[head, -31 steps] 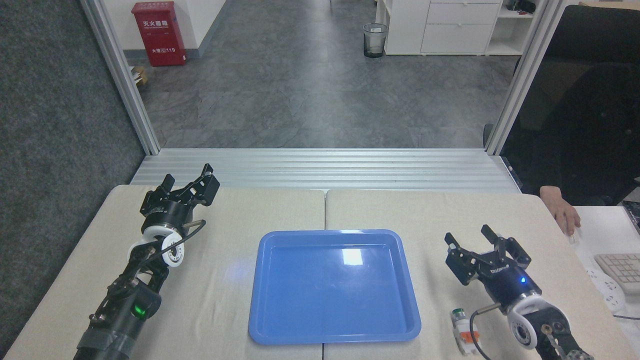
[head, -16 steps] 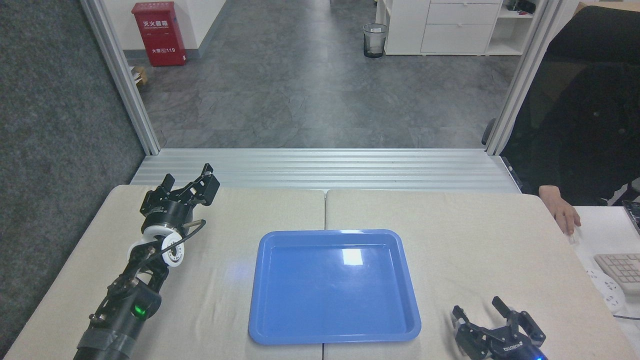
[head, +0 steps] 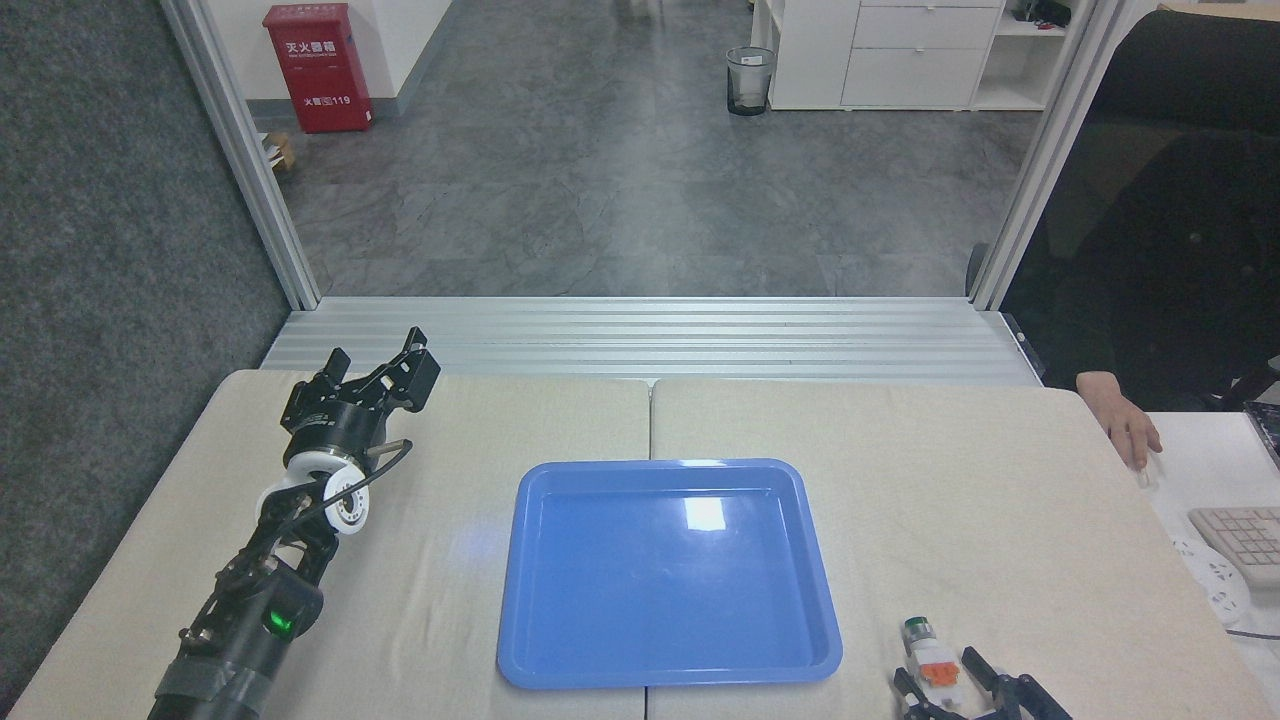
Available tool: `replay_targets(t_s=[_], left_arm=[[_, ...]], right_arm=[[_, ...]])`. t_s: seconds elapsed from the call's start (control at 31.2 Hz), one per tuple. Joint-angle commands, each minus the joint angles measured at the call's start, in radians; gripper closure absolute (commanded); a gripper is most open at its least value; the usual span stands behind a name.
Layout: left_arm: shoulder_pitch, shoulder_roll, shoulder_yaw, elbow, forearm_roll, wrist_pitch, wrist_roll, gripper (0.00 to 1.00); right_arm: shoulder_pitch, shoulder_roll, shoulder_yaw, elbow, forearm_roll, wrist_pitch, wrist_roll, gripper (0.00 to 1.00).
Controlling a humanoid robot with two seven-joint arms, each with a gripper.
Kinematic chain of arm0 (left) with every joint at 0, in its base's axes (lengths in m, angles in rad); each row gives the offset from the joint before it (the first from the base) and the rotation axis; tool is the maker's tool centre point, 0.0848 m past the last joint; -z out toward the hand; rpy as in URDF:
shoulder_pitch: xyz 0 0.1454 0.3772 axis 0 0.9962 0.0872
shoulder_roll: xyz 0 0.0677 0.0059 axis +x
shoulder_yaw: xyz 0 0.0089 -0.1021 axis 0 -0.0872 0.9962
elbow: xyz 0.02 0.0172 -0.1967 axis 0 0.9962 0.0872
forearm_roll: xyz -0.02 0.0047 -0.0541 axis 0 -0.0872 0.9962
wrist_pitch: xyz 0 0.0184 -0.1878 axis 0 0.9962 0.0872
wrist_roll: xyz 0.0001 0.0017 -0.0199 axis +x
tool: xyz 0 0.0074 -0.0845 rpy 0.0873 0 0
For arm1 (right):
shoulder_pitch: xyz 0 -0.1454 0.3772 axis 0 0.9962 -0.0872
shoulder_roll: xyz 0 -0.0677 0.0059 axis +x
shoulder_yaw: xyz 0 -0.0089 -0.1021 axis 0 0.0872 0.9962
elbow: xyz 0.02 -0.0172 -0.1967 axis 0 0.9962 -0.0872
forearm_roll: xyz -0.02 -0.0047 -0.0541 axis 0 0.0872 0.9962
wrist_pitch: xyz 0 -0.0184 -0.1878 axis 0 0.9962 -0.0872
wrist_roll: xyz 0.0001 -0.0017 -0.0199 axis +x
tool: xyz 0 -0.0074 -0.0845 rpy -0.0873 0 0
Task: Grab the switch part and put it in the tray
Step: 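Close the right gripper on the switch part and lift it, then carry the held switch part with the right gripper over the blue tray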
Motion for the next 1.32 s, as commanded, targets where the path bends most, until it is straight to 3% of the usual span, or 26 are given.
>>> replay_targets(t_s=[0.0,0.06,0.13,0.22,0.48,0.67,0.83,0.99,1.28], left_arm=[[0.000,-0.001,0.000,0.000,0.000,0.000,0.000,0.00],[0.000,-0.001,0.000,0.000,0.000,0.000,0.000,0.00],[0.000,-0.001,0.000,0.000,0.000,0.000,0.000,0.00],[0.000,-0.001,0.000,0.000,0.000,0.000,0.000,0.00],[0.000,-0.001,0.000,0.000,0.000,0.000,0.000,0.00],[0.000,-0.001,0.000,0.000,0.000,0.000,0.000,0.00],[-0.002,-0.001,0.000,0.000,0.000,0.000,0.000,0.00],[0.000,-0.001,0.000,0.000,0.000,0.000,0.000,0.00],[0.000,-0.001,0.000,0.000,0.000,0.000,0.000,0.00]], right_arm=[[0.016,0.007,0.031,-0.007,0.006,0.002,0.007,0.68],[0.016,0.010,0.024,-0.006,0.004,0.005,0.016,0.88],[0.014,0.008,0.021,-0.006,-0.014,0.006,0.028,1.00],[0.004,0.008,0.016,-0.009,-0.034,0.043,0.033,1.00],[-0.236,0.048,-0.027,-0.021,-0.033,0.175,0.074,1.00],[-0.389,0.149,0.172,-0.018,0.038,0.276,0.151,1.00],[-0.420,0.220,0.364,-0.017,0.069,0.408,0.205,1.00],[-0.417,0.263,0.444,-0.012,0.069,0.448,0.306,1.00],[-0.411,0.263,0.498,0.063,0.069,0.443,0.320,1.00]])
